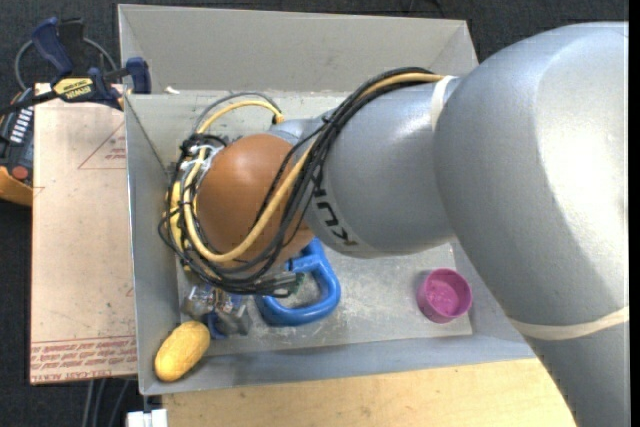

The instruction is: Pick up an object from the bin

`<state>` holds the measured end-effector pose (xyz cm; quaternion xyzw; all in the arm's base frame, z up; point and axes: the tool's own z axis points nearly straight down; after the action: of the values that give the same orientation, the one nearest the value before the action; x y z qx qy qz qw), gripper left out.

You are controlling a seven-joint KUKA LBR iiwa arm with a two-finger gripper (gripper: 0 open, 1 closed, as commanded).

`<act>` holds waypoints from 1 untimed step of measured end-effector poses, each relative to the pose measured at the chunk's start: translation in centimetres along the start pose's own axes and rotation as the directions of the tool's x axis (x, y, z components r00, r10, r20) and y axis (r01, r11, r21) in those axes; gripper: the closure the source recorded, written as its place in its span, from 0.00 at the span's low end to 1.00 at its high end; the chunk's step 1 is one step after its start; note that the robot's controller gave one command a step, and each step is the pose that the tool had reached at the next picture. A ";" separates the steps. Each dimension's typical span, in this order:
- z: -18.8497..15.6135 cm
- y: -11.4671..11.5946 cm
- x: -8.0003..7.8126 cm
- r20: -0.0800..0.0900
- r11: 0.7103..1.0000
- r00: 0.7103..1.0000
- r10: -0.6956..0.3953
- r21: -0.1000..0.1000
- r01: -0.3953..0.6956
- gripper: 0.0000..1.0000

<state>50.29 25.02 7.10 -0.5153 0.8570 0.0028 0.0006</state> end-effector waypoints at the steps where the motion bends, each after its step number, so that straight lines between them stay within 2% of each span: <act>1: -0.7 0.2 0.2 -0.005 1.000 1.000 0.001 -0.005 -0.001 1.00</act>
Offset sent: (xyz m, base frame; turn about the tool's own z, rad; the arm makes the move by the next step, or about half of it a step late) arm -0.0002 -0.0001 0.0674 0.0000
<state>50.07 24.96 7.81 -0.5151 0.8571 0.0035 -0.0027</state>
